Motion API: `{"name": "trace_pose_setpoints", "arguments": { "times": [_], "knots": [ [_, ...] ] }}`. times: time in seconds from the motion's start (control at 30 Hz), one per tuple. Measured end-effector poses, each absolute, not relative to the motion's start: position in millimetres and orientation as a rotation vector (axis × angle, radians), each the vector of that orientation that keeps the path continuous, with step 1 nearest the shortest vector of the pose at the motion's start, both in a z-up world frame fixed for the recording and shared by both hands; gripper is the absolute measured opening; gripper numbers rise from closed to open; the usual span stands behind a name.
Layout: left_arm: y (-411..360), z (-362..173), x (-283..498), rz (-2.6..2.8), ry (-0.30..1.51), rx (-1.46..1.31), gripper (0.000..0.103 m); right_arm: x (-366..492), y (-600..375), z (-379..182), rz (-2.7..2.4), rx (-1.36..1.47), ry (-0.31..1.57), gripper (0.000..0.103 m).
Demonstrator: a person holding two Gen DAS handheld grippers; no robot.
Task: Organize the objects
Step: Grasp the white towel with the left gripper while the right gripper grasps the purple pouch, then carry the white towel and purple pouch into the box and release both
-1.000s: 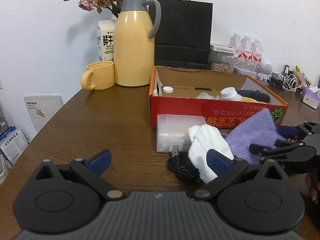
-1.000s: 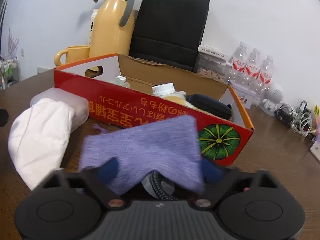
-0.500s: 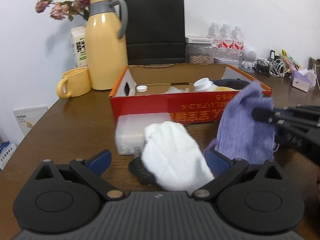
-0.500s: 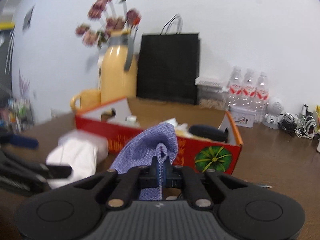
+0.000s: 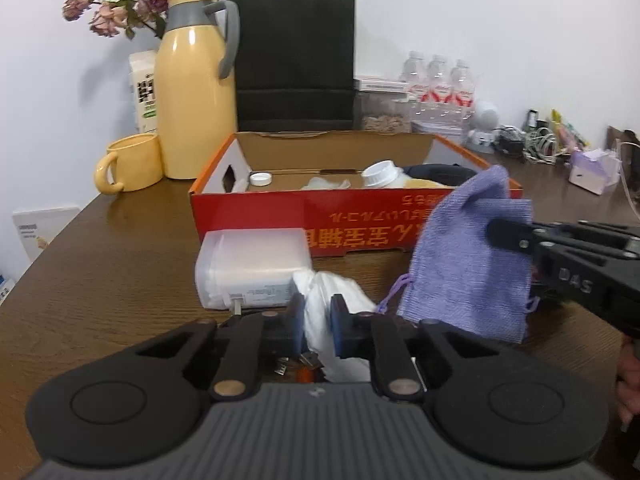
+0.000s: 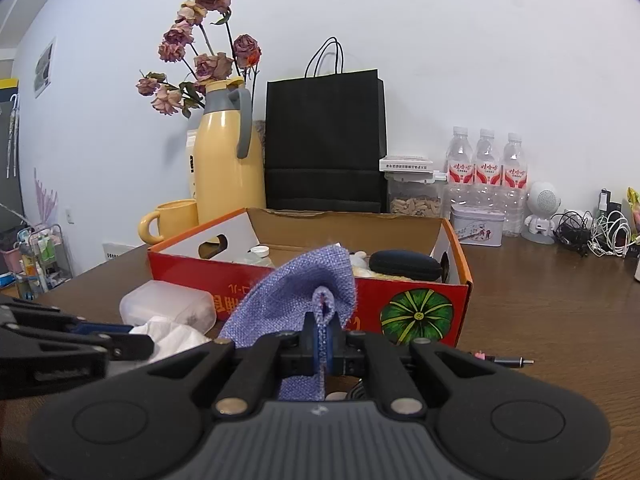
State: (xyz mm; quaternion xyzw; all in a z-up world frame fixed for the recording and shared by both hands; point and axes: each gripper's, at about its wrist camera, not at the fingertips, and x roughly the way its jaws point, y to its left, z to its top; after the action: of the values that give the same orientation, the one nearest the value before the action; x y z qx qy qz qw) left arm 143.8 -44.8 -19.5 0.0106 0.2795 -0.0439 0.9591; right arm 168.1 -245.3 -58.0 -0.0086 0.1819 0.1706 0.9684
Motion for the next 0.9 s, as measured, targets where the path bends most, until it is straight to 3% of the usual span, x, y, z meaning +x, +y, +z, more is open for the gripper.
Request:
{"name": "trace_pose_setpoints", "arguments": {
  "times": [0.43,0.67,0.9],
  "knots": [
    [-33.1,40.7,153.8,-0.221,0.456,-0.031,0.008,178.7,-250.7,-24.1,0.361,0.064,0.336,0.003],
    [-32.9,73.8,210.6,-0.233,0.384,-0.063,0.008,227.2,-230.7,8.5,0.348,0.048,0.295,0.003],
    [-29.4,73.2,276.5,-0.236,0.374,-0.121,0.008,292.0,-220.5,6.0,0.301,0.077,0.341,0.003]
  ]
}}
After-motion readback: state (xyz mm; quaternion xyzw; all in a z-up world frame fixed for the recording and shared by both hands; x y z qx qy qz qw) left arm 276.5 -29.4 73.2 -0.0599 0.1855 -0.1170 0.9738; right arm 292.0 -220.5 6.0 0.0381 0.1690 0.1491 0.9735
